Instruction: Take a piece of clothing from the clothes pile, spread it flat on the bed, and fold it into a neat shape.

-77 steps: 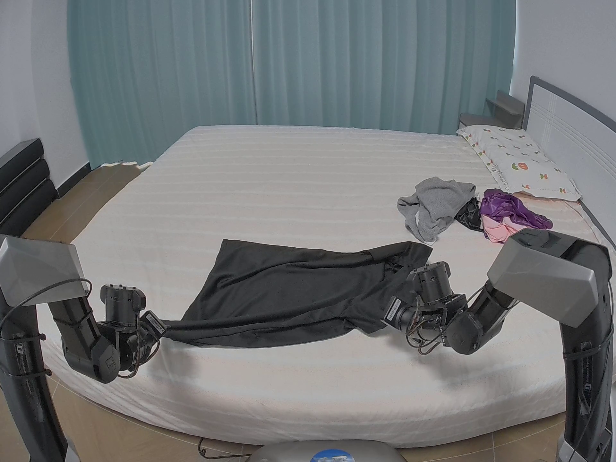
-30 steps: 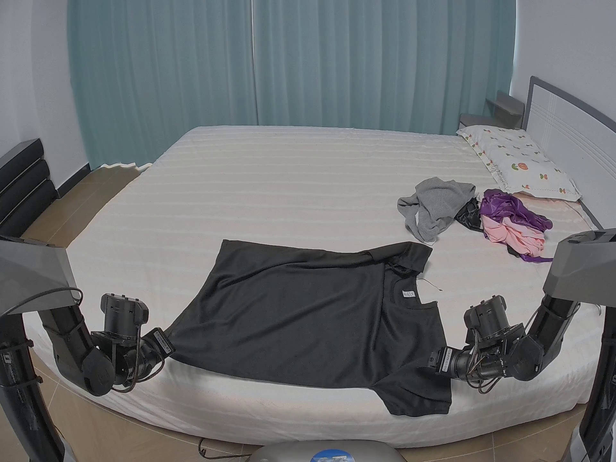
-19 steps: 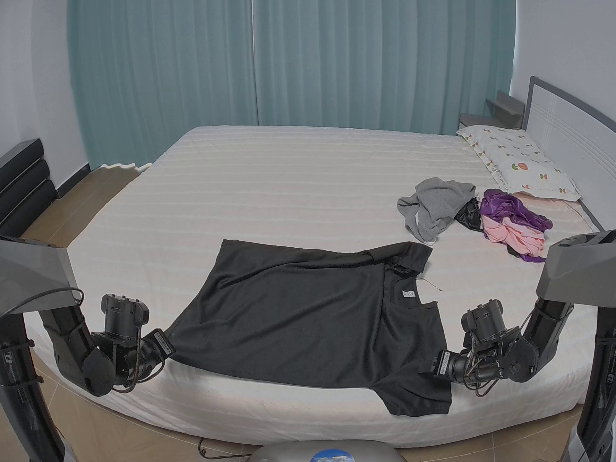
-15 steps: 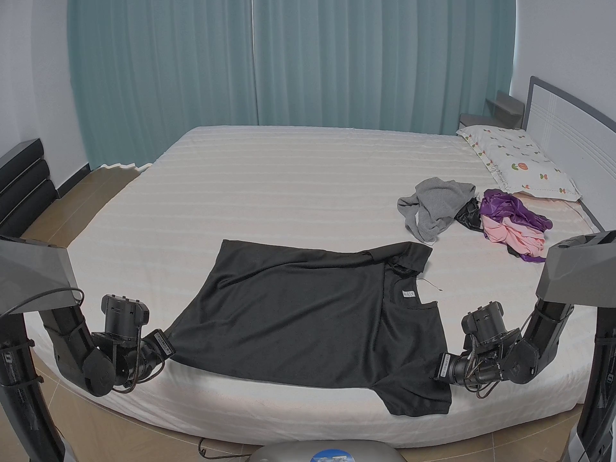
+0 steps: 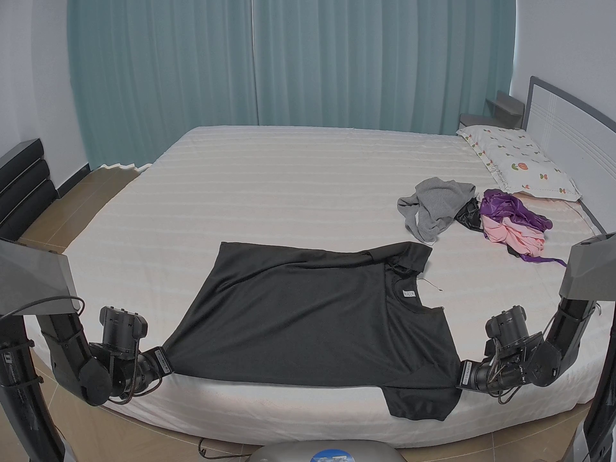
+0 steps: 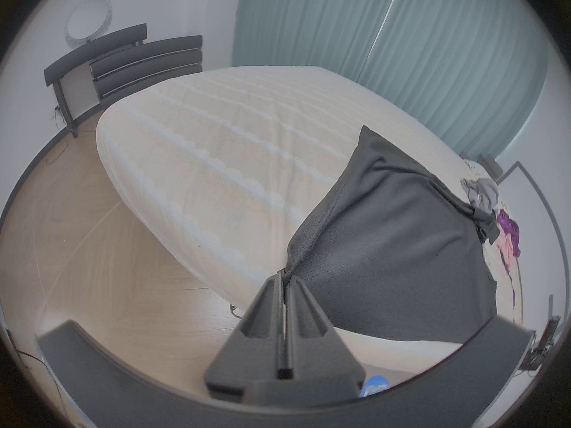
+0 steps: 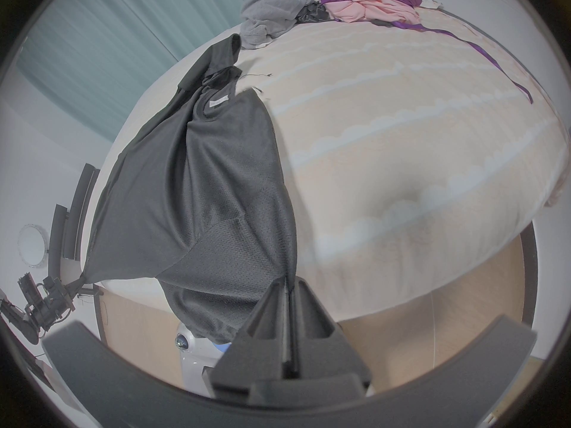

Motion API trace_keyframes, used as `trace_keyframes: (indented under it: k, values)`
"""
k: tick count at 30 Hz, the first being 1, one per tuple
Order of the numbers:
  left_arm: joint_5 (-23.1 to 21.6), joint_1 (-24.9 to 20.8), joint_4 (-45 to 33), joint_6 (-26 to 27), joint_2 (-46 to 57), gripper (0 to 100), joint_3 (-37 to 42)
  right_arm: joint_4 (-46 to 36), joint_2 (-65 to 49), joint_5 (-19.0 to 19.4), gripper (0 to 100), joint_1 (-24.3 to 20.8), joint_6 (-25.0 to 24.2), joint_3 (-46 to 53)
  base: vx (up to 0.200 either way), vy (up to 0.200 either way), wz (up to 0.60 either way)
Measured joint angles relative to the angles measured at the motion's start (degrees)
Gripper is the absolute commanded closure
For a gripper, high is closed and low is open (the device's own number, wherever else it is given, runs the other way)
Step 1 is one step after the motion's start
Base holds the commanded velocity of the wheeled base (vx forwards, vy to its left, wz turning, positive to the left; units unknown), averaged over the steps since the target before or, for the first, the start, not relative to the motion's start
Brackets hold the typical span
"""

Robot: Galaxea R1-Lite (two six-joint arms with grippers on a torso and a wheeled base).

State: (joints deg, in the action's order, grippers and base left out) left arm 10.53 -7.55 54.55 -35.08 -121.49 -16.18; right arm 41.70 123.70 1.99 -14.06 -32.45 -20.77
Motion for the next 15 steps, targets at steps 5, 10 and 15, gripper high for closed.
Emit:
trace_keyframes:
  k: [5, 10, 15]
  values:
    - [0.17, -0.06, -0.04, 3.06, 0.10, 100, 2.16, 0.09, -2.69, 0.12, 100, 2.18, 1.96, 3.11, 0.000, 0.000, 0.00]
    - [0.44, -0.09, -1.34, 6.35, 0.21, 100, 4.22, 0.09, -4.51, 0.15, 100, 3.25, 3.66, 5.51, 0.000, 0.000, 0.00]
    - [0.60, -0.11, -1.68, 6.97, 0.32, 100, 5.18, 0.17, -5.03, -0.22, 100, 2.23, 4.07, 7.58, 0.000, 0.000, 0.00]
